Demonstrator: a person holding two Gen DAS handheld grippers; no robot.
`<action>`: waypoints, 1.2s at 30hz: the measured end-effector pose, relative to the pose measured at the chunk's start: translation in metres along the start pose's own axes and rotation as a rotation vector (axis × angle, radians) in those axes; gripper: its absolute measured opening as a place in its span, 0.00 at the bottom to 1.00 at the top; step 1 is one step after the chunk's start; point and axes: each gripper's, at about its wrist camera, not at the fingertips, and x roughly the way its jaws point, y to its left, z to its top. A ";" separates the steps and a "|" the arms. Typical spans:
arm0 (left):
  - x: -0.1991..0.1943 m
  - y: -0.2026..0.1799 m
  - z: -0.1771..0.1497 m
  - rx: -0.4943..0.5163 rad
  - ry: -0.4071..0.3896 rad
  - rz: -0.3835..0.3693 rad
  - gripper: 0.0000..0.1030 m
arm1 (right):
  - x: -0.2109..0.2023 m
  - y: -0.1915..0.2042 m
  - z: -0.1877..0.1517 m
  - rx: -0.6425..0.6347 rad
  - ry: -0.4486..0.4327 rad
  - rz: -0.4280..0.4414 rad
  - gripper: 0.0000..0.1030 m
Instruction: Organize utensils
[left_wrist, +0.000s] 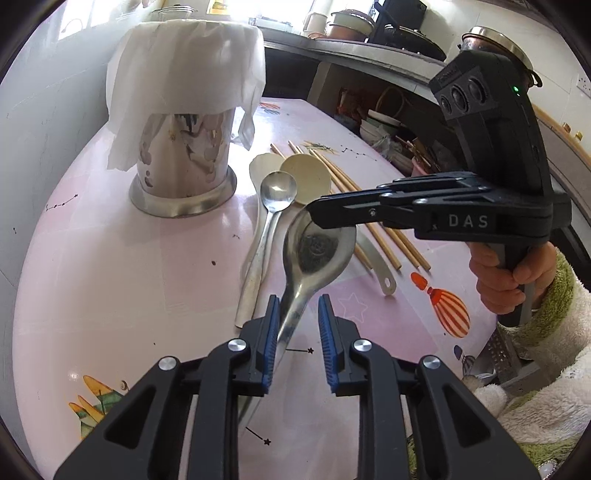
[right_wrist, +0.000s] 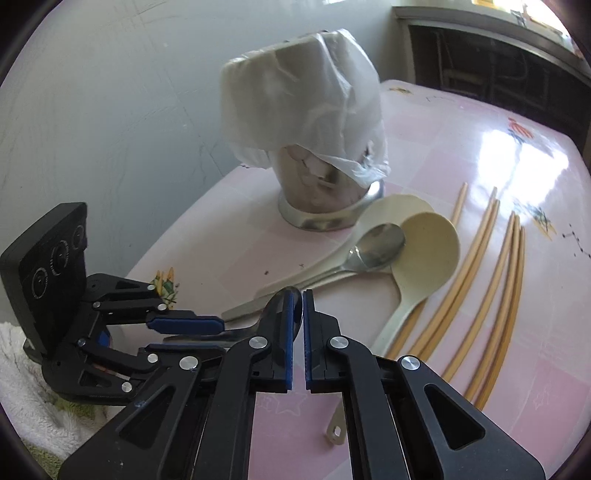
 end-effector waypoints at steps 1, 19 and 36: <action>-0.001 0.003 0.002 -0.011 -0.007 -0.007 0.21 | -0.001 0.003 0.002 -0.025 -0.009 0.016 0.02; 0.012 0.069 0.020 -0.264 0.052 -0.430 0.21 | -0.003 0.009 0.021 -0.210 -0.024 0.193 0.01; 0.006 0.073 0.021 -0.286 0.024 -0.309 0.01 | 0.015 -0.056 0.028 0.087 -0.028 0.070 0.37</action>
